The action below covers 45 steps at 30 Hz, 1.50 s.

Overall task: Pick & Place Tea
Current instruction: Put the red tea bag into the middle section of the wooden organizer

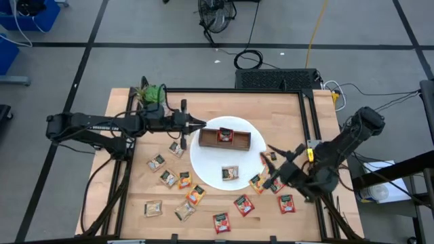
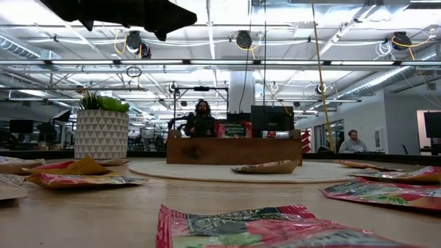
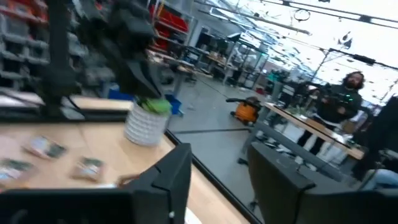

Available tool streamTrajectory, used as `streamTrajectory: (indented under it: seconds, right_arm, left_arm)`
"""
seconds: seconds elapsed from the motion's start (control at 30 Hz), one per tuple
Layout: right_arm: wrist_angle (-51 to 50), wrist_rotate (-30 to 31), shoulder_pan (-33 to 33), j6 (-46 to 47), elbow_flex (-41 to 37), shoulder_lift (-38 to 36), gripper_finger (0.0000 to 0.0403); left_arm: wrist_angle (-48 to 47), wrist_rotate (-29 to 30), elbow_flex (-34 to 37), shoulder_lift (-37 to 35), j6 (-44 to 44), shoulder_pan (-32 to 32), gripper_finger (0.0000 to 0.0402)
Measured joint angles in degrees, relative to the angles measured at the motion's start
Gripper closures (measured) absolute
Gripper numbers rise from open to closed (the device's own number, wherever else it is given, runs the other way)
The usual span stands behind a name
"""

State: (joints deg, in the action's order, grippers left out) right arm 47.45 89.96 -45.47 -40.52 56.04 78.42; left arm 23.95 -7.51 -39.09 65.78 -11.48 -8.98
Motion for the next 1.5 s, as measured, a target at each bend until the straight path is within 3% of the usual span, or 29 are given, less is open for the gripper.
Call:
streamTrajectory:
  seconds: [0.17,0.27,0.33,0.4,0.5,0.57,0.77,0.9,1.0,1.23,1.37,1.5]
  right_arm:
    - [5.27,0.0,-1.22,-2.56,6.22,6.55,0.0231]
    - [5.34,-0.92,-1.28,4.02,6.66,8.03,0.0236]
    - [2.53,-6.17,-1.04,10.82,5.31,8.99,0.0243]
    - [-3.45,-17.68,0.13,21.78,2.88,9.45,0.025]
    - [-14.88,-45.39,4.79,42.47,0.42,9.28,0.0259]
    - [-20.78,-58.02,8.89,55.17,0.26,9.36,0.0262]
    - [-56.75,-76.71,17.79,94.08,6.11,8.23,0.0264]
    - [-74.09,-86.33,18.71,112.41,9.39,8.21,0.0271]
    - [-80.52,-91.3,17.21,123.97,9.74,8.21,0.0278]
    - [-98.73,-93.83,6.88,149.48,9.57,9.65,0.0284]
    - [-95.55,-94.51,1.23,162.41,6.62,10.39,0.0284]
    - [-90.29,-97.17,-1.7,168.99,2.66,12.17,0.0272]
  left_arm:
    - [-0.14,-0.02,0.02,0.04,-0.2,0.0,0.036]
    - [-0.13,-0.02,0.02,0.07,-0.25,0.01,0.036]
    - [-0.11,-0.02,0.02,0.07,-0.25,0.01,0.036]
    - [-0.11,-0.03,0.02,0.07,-0.25,0.01,0.036]
    - [-0.11,-0.02,0.02,0.07,-0.21,0.01,0.036]
    - [-0.11,-0.02,0.02,0.07,0.02,0.01,0.036]
    - [-0.11,-0.02,0.02,0.09,-0.16,0.01,0.036]
    - [-0.11,-0.02,0.02,0.09,-0.11,0.01,0.036]
    - [-0.09,-0.02,0.02,0.09,-0.03,0.01,0.036]
    - [-0.09,-0.02,0.02,0.09,-0.03,0.05,0.036]
    - [-0.09,-0.02,0.02,0.09,-0.03,0.05,0.036]
    - [-0.09,-0.02,0.02,0.09,-0.03,0.03,0.036]
